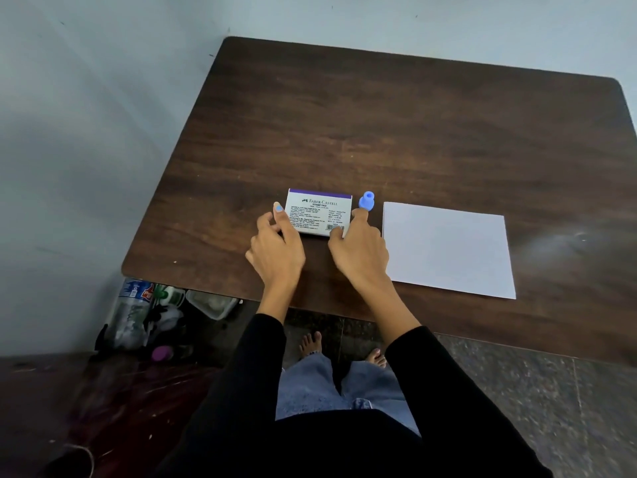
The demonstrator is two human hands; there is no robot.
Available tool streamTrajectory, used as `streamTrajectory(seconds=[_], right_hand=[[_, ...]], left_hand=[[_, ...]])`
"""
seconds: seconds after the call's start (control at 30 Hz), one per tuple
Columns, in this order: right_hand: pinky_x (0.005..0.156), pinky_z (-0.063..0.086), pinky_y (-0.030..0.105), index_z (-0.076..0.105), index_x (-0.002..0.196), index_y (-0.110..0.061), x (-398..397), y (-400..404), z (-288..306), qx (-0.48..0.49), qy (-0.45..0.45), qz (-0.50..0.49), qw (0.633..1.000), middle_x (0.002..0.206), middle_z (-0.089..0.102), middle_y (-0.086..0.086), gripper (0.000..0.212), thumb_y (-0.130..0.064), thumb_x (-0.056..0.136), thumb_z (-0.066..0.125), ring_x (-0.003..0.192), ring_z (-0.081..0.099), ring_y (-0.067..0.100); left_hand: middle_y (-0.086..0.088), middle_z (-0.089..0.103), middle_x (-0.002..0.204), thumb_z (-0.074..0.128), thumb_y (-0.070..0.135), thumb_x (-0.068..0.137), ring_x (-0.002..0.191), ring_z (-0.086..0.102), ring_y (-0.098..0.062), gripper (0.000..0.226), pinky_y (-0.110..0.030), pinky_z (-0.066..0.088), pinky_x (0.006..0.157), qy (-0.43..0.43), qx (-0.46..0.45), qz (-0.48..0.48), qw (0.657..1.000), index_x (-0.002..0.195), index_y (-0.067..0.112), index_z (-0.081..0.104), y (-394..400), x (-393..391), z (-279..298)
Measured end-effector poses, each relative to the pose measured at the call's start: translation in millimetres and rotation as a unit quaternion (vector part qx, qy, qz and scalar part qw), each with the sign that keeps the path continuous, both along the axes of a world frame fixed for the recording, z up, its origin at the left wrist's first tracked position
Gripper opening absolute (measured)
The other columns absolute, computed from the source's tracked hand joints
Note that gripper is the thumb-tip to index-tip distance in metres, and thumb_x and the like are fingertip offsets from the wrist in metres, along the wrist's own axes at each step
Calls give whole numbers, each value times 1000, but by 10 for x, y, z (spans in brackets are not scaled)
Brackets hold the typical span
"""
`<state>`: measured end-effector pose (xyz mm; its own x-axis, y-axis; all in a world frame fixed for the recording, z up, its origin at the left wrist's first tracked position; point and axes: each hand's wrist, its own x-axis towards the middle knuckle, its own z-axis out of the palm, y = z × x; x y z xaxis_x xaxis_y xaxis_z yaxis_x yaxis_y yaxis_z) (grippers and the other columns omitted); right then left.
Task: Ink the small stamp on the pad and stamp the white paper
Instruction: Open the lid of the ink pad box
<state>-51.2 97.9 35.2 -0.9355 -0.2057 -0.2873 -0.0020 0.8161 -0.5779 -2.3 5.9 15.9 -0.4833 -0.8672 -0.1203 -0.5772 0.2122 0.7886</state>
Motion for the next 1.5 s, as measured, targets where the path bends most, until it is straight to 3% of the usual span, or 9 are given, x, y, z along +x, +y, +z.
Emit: streamTrajectory(seconds=[0.2,0.33,0.53,0.83,0.97,1.13,1.23,1.4,1.5], right_hand=[[76,42,36,46,121,-12,-116,-4,129,11,-59,15,998,120,60,11,33,-29,93,45,103,57,30],[71,38,33,58,103,-10,-229,8,231,25,-63,20,997,109,62,11,26,-27,90,43,84,50,27],[74,37,33,64,94,-10,-460,-11,430,40,-28,9,999,104,66,13,33,-34,90,42,94,56,35],[68,39,33,48,64,-11,-810,-84,578,3,7,-25,1000,82,63,11,35,-33,91,45,82,59,33],[71,44,36,49,71,-11,-954,-143,554,6,16,-27,999,81,57,8,30,-34,90,46,81,59,34],[65,44,34,46,60,-13,-1108,-194,490,7,21,-33,999,63,51,2,36,-31,91,45,70,58,29],[79,51,43,41,54,-16,-1172,-227,413,6,30,-30,999,59,49,1,41,-31,92,45,71,59,30],[98,39,50,52,64,-16,-1252,-299,210,8,26,-47,999,75,63,7,35,-34,93,43,85,63,30],[99,32,49,61,79,-14,-1290,-312,126,11,13,-57,998,88,68,9,31,-33,93,42,92,61,30]], left_hand=[[-9,68,106,23,52,98,109,55,-34,58,-43,30,100,-49,8,-11,999,99,9,62,-121,-41,196],[-12,67,104,20,60,95,108,54,-36,64,-46,33,102,-76,19,-26,997,87,11,61,-231,-118,323],[-11,68,100,16,68,90,102,56,-35,73,-47,38,102,-83,39,-52,994,74,12,61,-399,-306,570],[-3,61,83,14,66,92,82,51,-20,70,-38,35,86,-76,52,-85,992,65,15,53,-515,-710,793],[3,55,73,15,64,93,84,51,-18,62,-44,38,98,-75,63,-88,991,62,20,47,-550,-873,787],[0,60,93,15,63,94,94,45,-16,54,-52,29,111,-63,90,-95,989,64,28,43,-601,-1024,716],[7,56,79,16,62,94,93,46,-16,53,-54,28,111,-59,107,-89,988,64,28,42,-622,-1116,624],[5,58,95,17,63,94,104,49,-17,45,-54,26,112,-52,148,-100,983,68,33,40,-651,-1212,451],[12,53,84,17,63,94,102,48,-16,45,-54,25,112,-56,161,-99,980,68,34,39,-666,-1256,362]])
